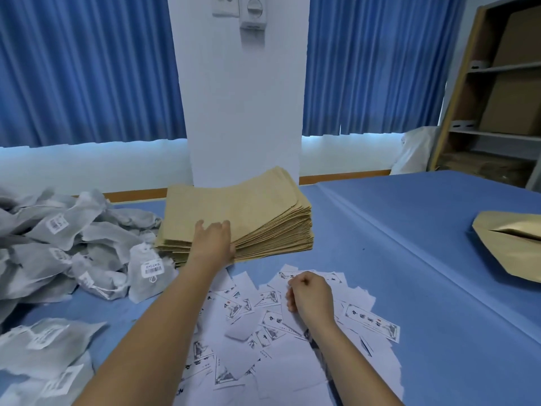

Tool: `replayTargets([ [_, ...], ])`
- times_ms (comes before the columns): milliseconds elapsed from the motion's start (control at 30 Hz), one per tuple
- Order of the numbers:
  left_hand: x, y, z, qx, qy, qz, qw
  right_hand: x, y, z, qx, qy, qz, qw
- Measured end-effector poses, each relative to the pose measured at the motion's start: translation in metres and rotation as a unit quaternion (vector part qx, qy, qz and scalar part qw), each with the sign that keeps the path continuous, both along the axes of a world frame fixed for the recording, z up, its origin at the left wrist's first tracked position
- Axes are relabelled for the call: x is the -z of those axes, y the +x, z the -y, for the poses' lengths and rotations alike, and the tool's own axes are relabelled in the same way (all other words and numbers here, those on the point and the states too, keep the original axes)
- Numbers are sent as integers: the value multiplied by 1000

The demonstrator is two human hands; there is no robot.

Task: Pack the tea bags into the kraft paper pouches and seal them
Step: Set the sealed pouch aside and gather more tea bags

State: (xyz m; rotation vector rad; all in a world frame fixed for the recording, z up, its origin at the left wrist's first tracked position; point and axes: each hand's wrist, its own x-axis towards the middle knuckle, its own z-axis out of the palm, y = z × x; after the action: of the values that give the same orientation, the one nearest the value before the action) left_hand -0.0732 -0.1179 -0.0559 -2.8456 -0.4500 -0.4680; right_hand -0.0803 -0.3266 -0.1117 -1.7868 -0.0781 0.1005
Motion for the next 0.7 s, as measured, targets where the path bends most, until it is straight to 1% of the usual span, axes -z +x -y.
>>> replayTargets([
  [67, 1, -2, -1, 30, 0, 1, 1000, -1, -1, -2, 0, -38, 16, 999],
  [133, 2, -6, -1, 47, 15, -2, 999, -2, -1, -3, -3, -52, 18, 998],
  [267, 2, -13, 1, 59, 97, -9, 994, -1, 2, 0, -4, -39, 11, 999],
  [300, 1, -18, 3, 64, 84, 9, 994, -1, 3, 1, -11, -26, 5, 1000],
  [333, -1, -25, 5, 73, 53, 54, 994, -3, 3, 2, -22, -1, -4, 1000],
  [367, -3, -33, 6, 94, 0, 142, 985, -6, 2, 3, -34, 42, -15, 998],
  [400, -4, -46, 7, 115, -68, 228, 965, -11, 2, 5, -43, 113, -32, 992],
  [433, -1, -61, 8, 139, -130, 306, 933, -18, 2, 7, -50, 210, -59, 975],
  [467, 6, -79, 9, 161, -164, 363, 903, -25, 3, 11, -62, 307, -88, 946],
  [500, 14, -98, 9, 186, -175, 388, 886, -31, 6, 16, -84, 387, -114, 911],
  [533, 22, -117, 8, 212, -174, 390, 879, -35, 10, 22, -111, 439, -134, 881],
  [567, 26, -132, 6, 233, -169, 381, 878, -39, 11, 27, -136, 457, -145, 867],
  [600, 26, -143, 2, 240, -164, 371, 882, -40, 11, 30, -154, 444, -146, 871],
  [633, 23, -150, -2, 233, -159, 359, 890, -38, 8, 31, -160, 399, -133, 893],
  [700, 15, -156, -8, 181, -156, 349, 906, -34, 1, 32, -144, 242, -72, 957],
])
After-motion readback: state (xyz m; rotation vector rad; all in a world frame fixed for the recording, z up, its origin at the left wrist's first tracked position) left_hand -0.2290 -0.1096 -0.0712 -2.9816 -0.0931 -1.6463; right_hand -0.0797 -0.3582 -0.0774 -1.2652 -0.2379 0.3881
